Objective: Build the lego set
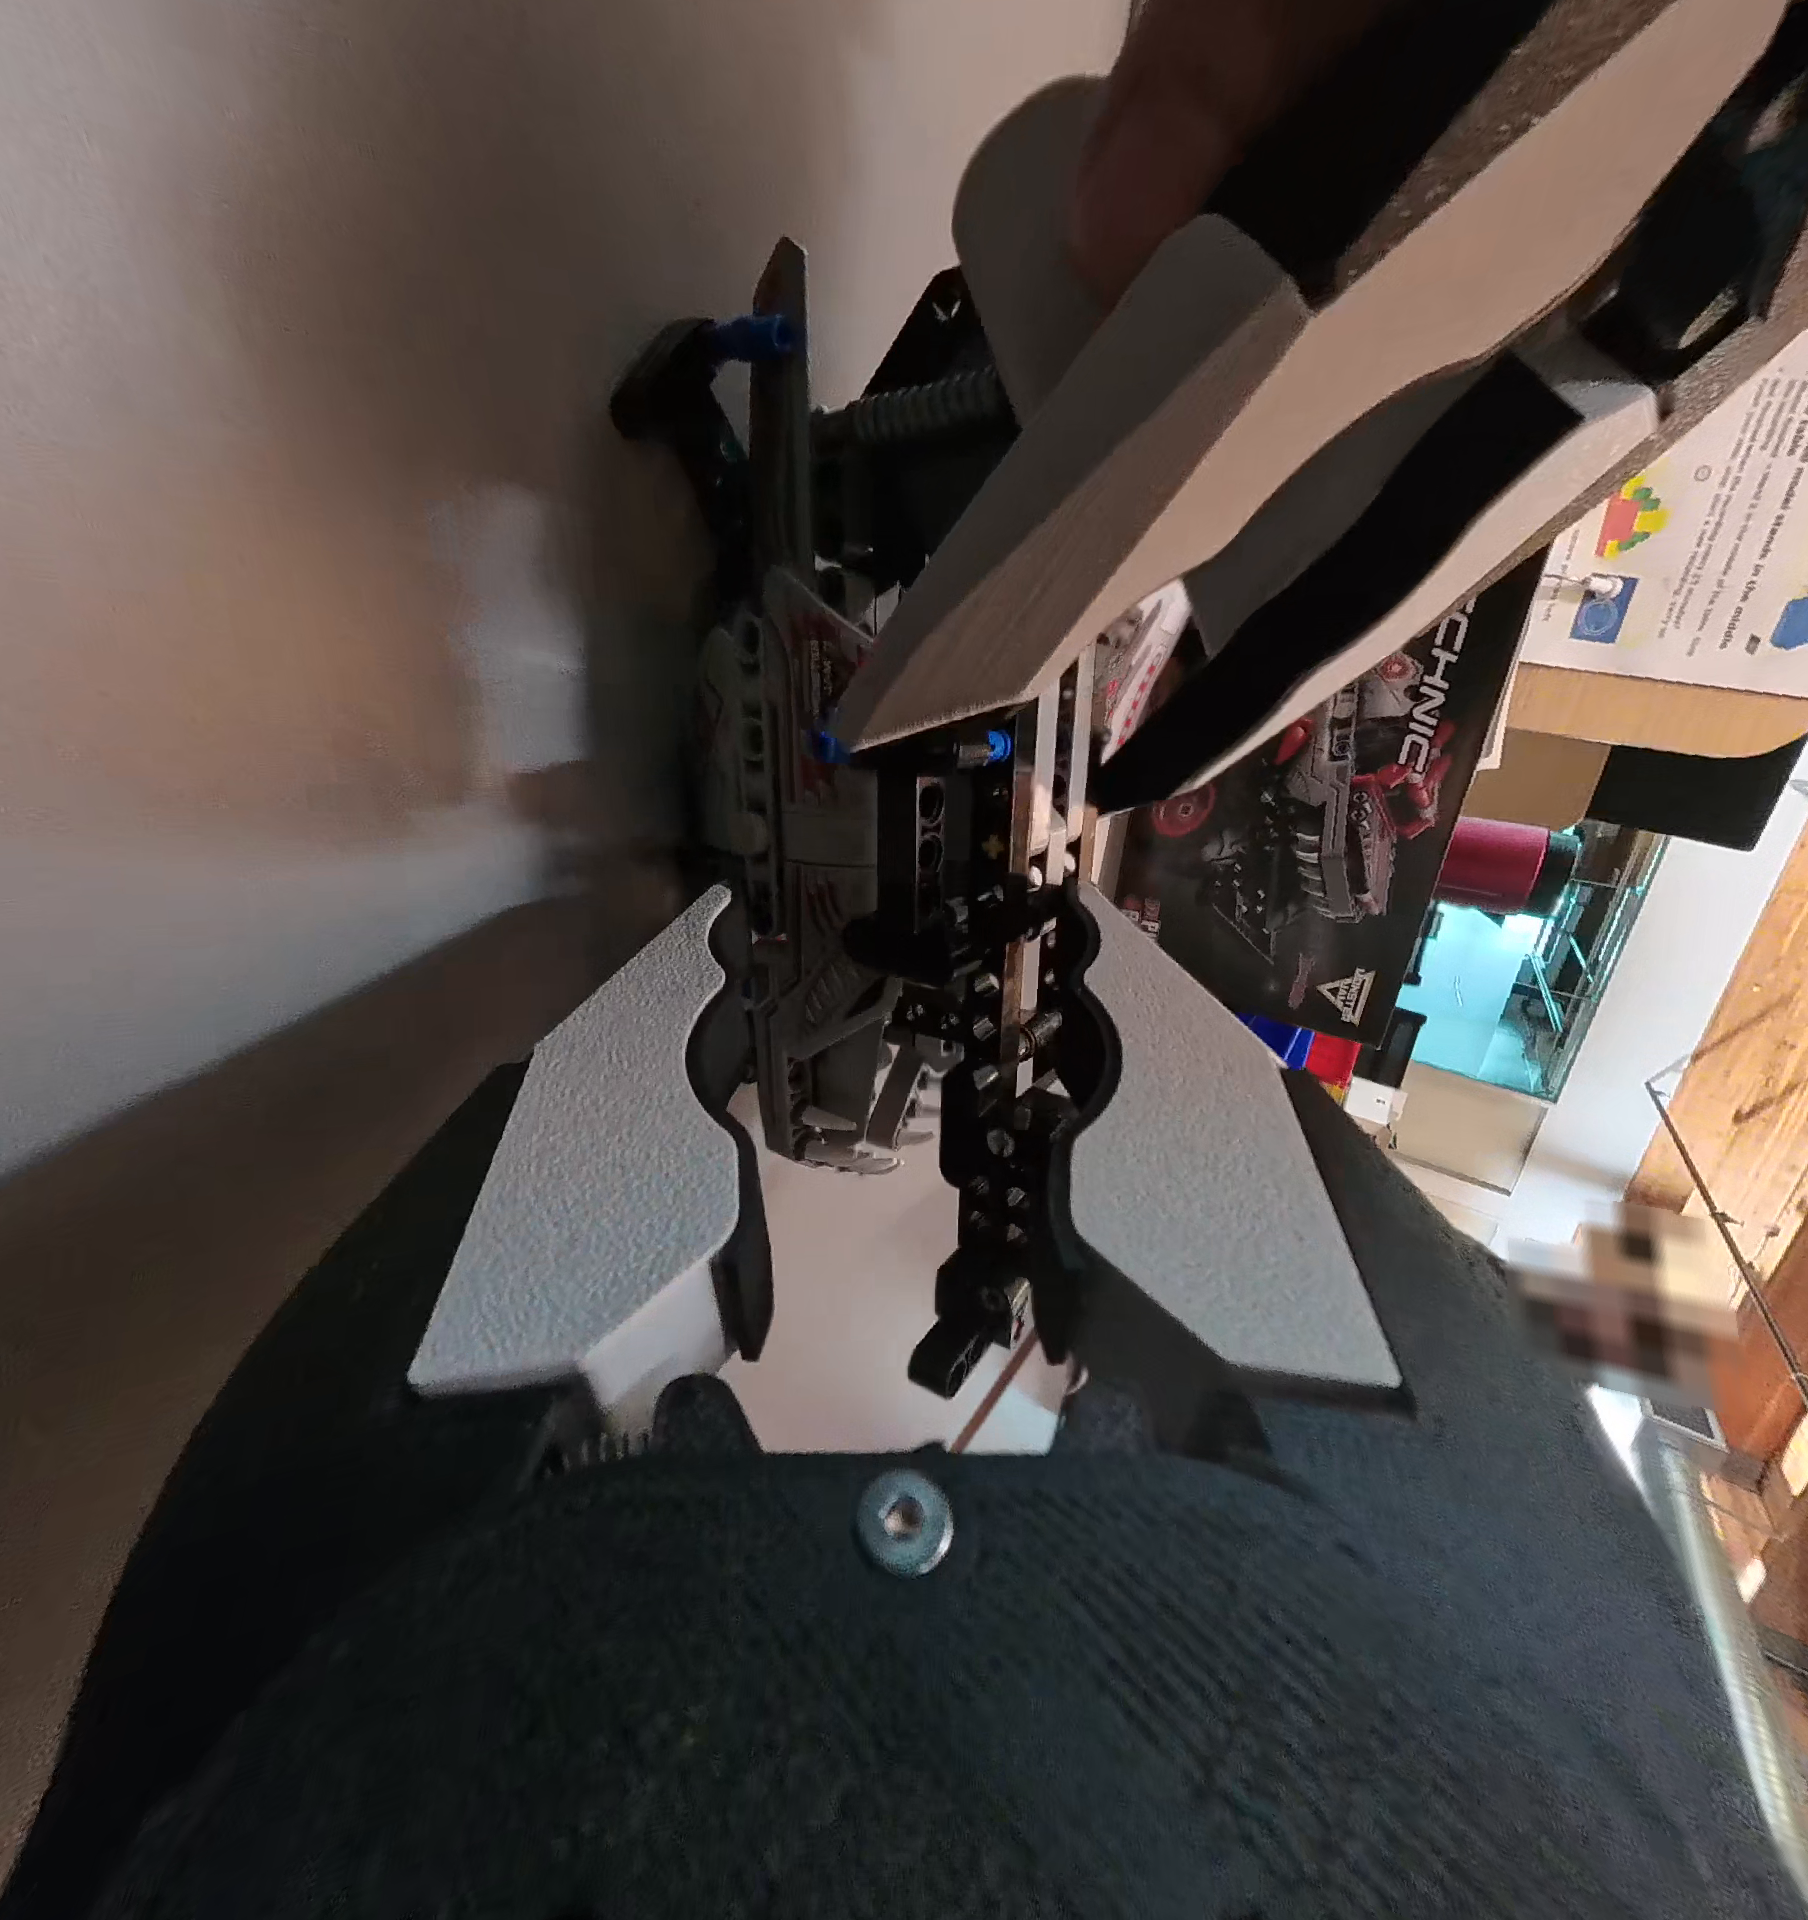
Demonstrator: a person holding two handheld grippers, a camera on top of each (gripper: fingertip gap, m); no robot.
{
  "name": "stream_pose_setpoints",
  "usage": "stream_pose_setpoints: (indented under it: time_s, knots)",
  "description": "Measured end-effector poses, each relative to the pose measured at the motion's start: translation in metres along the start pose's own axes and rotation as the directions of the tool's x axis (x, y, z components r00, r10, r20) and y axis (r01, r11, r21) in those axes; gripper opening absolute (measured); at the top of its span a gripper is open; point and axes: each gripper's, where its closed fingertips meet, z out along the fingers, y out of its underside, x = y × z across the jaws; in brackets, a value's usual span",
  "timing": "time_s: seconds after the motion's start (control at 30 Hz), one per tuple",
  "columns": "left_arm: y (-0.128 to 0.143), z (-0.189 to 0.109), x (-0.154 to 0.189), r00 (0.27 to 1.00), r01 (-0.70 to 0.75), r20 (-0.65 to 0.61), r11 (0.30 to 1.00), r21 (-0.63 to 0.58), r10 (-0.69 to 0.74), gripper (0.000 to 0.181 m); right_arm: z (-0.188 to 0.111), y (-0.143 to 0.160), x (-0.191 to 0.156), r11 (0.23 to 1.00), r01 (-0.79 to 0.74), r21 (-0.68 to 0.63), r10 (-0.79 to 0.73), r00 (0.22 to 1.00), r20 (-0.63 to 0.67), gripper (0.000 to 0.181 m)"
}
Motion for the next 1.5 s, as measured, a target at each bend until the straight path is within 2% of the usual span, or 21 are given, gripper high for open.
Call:
stream_pose_setpoints:
  time_s: [0.07,0.13,0.2,0.47,0.77,0.8,0.93,1.0,1.1,1.17,1.23,1.3,1.4,1.5]
  knots:
    - [0.001,-0.001,-0.004,0.996,0.079,0.049,0.997,-0.008,-0.079,0.078,0.0,0.0,0.0,1.0,0.014,-0.009,-0.014,1.0,0.001,0.058]
    - [-0.002,-0.005,-0.006,0.979,0.178,0.098,0.983,0.033,-0.18,0.078,0.0,0.0,0.0,1.0,0.012,-0.009,-0.012,1.0,0.002,0.058]
    - [-0.004,-0.007,-0.003,0.963,0.235,0.117,0.97,0.067,-0.241,0.069,0.0,0.0,0.0,1.0,0.015,-0.007,-0.015,1.0,0.0,0.058]
    - [0.004,-0.01,-0.002,0.943,0.174,0.289,0.985,-0.009,-0.164,0.062,0.001,0.0,0.0,0.999,0.047,-0.028,-0.046,0.999,0.012,0.058]
    - [0.0,-0.008,-0.003,0.955,0.093,0.276,0.993,0.067,-0.108,0.06,0.001,0.0,0.0,0.997,0.078,-0.009,-0.077,0.997,0.019,0.058]
    - [-0.001,-0.007,0.0,0.96,0.085,0.26,0.994,0.075,-0.102,0.054,0.002,0.0,0.001,0.996,0.088,-0.007,-0.088,0.996,0.018,0.058]
    - [-0.002,-0.006,-0.001,0.96,0.113,0.249,0.99,0.084,-0.13,0.055,0.003,0.001,0.001,0.996,0.082,-0.017,-0.082,0.996,0.025,0.058]
    - [-0.002,-0.009,-0.002,0.946,0.127,0.289,0.989,0.078,-0.145,0.058,0.003,0.0,0.001,0.997,0.08,-0.012,-0.08,0.997,0.02,0.058]
    - [-0.01,-0.016,0.003,0.93,0.064,0.356,0.993,0.095,-0.094,0.052,0.003,0.001,0.001,0.994,0.107,-0.027,-0.107,0.994,0.003,0.058]
    - [-0.007,-0.017,0.004,0.928,0.058,0.365,0.997,0.055,-0.074,0.043,0.003,0.001,0.001,0.99,0.132,-0.045,-0.132,0.991,-0.003,0.057]
    - [-0.002,-0.015,0.003,0.929,0.082,0.362,0.997,0.016,-0.082,0.054,0.003,0.001,0.001,0.993,0.108,-0.044,-0.108,0.994,0.005,0.057]
    - [-0.006,-0.017,0.005,0.929,0.079,0.36,0.997,0.016,-0.08,0.052,0.004,0.002,0.001,0.994,0.098,-0.054,-0.098,0.995,0.006,0.057]
    - [-0.021,-0.022,0.016,0.941,0.061,0.331,0.998,0.03,-0.067,0.034,0.004,0.005,0.001,0.995,0.079,-0.066,-0.079,0.997,0.01,0.058]
    - [-0.016,-0.017,0.025,0.959,0.12,0.263,0.992,-0.049,-0.103,0.042,0.002,-0.002,0.001,0.997,0.068,-0.029,-0.068,0.998,0.012,0.057]
